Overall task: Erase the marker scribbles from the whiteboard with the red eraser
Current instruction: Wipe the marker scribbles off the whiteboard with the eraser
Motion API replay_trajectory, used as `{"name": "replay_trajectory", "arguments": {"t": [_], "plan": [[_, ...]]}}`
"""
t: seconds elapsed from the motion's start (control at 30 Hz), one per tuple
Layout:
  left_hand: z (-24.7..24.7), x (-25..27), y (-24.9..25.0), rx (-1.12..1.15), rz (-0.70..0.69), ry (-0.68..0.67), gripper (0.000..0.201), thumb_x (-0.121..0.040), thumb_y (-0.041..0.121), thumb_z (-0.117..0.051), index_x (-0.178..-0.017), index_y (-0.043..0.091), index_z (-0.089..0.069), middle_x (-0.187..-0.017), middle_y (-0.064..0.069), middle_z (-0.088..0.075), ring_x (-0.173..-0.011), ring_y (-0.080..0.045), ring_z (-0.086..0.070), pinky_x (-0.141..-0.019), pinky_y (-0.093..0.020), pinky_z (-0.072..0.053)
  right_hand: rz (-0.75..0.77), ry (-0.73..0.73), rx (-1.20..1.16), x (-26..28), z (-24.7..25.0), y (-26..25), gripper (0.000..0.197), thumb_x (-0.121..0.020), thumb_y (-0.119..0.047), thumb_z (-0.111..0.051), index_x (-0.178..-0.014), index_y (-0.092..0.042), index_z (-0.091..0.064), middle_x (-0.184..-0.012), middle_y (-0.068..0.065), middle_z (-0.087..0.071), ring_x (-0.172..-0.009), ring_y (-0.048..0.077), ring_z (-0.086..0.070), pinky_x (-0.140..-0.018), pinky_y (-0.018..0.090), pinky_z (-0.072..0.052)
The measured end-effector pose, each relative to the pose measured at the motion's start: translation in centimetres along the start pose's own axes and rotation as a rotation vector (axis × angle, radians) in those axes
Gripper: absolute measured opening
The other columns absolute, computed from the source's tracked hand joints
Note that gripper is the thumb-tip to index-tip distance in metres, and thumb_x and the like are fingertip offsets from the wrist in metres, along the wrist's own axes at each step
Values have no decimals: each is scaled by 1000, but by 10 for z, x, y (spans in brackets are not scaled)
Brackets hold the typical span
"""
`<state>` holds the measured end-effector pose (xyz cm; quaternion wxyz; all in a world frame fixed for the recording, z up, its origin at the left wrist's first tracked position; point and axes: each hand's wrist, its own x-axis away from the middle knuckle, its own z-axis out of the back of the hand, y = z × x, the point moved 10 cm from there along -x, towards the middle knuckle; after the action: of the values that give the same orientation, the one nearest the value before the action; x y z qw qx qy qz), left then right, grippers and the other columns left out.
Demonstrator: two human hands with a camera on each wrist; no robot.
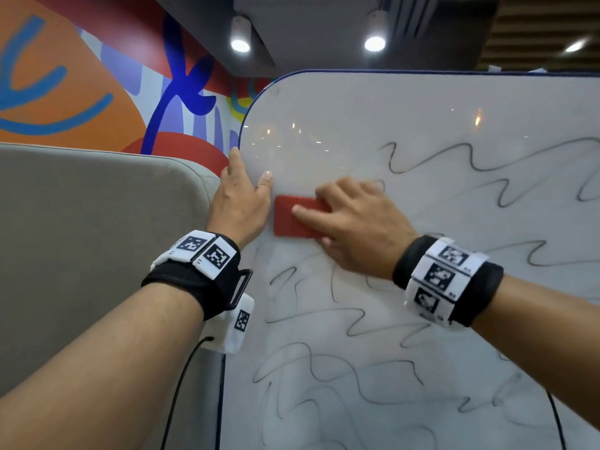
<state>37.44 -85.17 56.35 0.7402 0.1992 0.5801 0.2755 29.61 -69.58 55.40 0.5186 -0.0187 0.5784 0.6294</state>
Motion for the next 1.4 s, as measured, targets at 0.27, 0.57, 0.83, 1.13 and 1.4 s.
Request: {"name": "replay_trajectory", "arguments": {"t": [0.27, 0.57, 0.83, 1.13, 1.4], "plan": [[2, 9, 6, -30, -27, 18, 79, -99, 43, -50, -157, 16, -5, -159, -11, -20, -142, -28, -29, -115, -40, -26, -142, 90, 41, 10, 19, 36, 52, -75, -31, -68, -127, -24, -60, -111, 15, -58, -94, 37, -54, -75, 44, -42], [-1, 22, 44, -302, -346, 68, 71, -92, 46, -60, -154, 38, -25, -164, -4, -1, -150, -28, -7, -118, -48, -24, -232, 85, 75, 9, 44, 81, 54, -79, -33, -69, -131, -27, -57, -117, 14, -57, -101, 39, -52, -81, 47, -41], [-10, 25, 50, -413, -467, -23, 72, -94, 46, -57, -155, 37, -21, -164, -2, -8, -151, -23, -8, -121, -48, -19, -1, 27, 60, 28, 24, 45, 49, -81, -32, -66, -129, -26, -60, -112, 13, -59, -95, 35, -54, -78, 44, -41], [-13, 28, 49, -427, -464, -13, 72, -94, 45, -56, -156, 33, -21, -164, -4, -10, -150, -24, -10, -120, -48, -21, 3, 60, 20, 48, 21, 39, 51, -76, -32, -71, -126, -25, -62, -111, 14, -59, -93, 35, -54, -76, 43, -40], [-16, 30, 52, -434, -453, 6, 73, -92, 42, -58, -155, 29, -24, -163, -5, -14, -148, -26, -15, -117, -50, -21, -201, 76, 4, 33, 48, 102, 52, -79, -34, -75, -128, -27, -61, -118, 13, -58, -101, 38, -53, -82, 48, -41]]}}
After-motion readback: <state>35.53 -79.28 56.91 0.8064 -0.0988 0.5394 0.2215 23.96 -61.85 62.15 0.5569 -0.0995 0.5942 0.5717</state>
